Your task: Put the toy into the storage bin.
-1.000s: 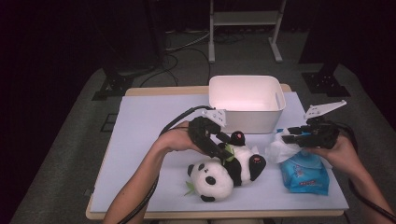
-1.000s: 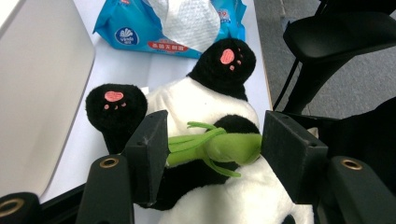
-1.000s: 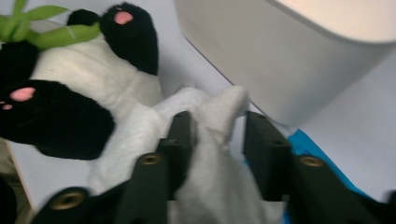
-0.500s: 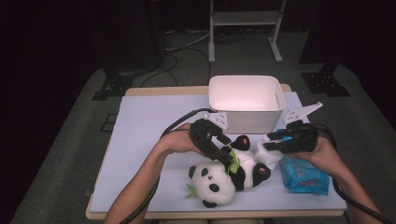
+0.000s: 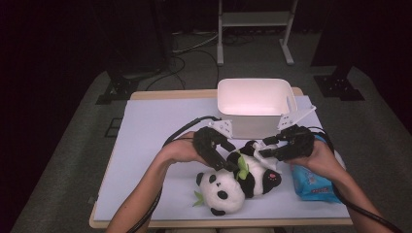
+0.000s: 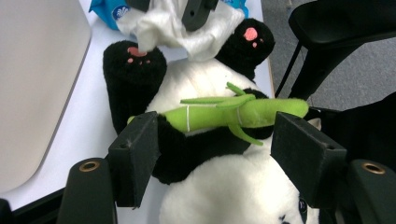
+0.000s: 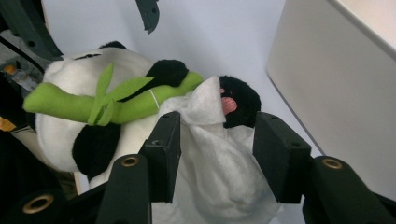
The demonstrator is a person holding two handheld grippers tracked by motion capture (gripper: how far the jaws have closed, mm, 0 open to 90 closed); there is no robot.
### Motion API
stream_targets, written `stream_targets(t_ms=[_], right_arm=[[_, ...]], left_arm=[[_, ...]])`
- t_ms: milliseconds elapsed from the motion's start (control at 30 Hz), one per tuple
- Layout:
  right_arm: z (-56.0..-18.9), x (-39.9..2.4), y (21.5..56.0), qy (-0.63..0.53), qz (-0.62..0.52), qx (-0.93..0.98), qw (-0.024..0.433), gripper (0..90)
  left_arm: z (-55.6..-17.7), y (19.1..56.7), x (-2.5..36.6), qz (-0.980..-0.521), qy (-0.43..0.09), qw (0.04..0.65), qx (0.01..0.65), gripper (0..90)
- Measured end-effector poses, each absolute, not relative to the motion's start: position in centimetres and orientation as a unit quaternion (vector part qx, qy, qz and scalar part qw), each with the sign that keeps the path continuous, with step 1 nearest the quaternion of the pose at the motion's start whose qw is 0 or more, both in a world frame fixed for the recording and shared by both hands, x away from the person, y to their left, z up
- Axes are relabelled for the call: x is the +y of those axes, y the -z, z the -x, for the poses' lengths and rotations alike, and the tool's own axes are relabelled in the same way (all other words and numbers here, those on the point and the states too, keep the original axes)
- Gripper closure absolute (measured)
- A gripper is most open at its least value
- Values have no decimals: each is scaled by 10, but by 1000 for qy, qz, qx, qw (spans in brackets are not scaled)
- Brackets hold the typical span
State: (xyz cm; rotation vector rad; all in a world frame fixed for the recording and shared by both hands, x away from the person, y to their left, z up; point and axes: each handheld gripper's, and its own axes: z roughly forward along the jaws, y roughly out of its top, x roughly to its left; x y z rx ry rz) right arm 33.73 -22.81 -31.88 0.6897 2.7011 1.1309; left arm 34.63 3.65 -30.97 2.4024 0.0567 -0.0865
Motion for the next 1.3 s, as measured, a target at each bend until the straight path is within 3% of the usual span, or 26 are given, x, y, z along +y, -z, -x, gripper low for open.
stream_targets(t_ms=[33, 133, 267, 767, 833, 1000, 1300], right_arm=[[-337, -230, 318, -380, -222, 896, 65, 642], [-336, -231, 323, -369, -215, 902, 54, 789], [-336, -236, 329, -360, -219, 905, 53, 833], [-334, -311, 322, -368, -308, 872, 95, 811], [-332, -326, 320, -369, -324, 866, 96, 712], [-332, -340, 321, -360, -348, 859, 110, 598], [-333, -336, 321, -365, -343, 860, 100, 586]], left_arm=[[-346, 310, 37, -932, 33, 360, 23, 312], [-347, 311, 40, -933, 31, 358, 26, 312], [-348, 310, 41, -933, 30, 358, 27, 311], [-352, 309, 40, -932, 30, 360, 31, 311], [-352, 308, 41, -932, 29, 361, 31, 311], [-353, 307, 40, -932, 28, 360, 30, 309], [-352, 307, 41, -932, 27, 359, 31, 305]])
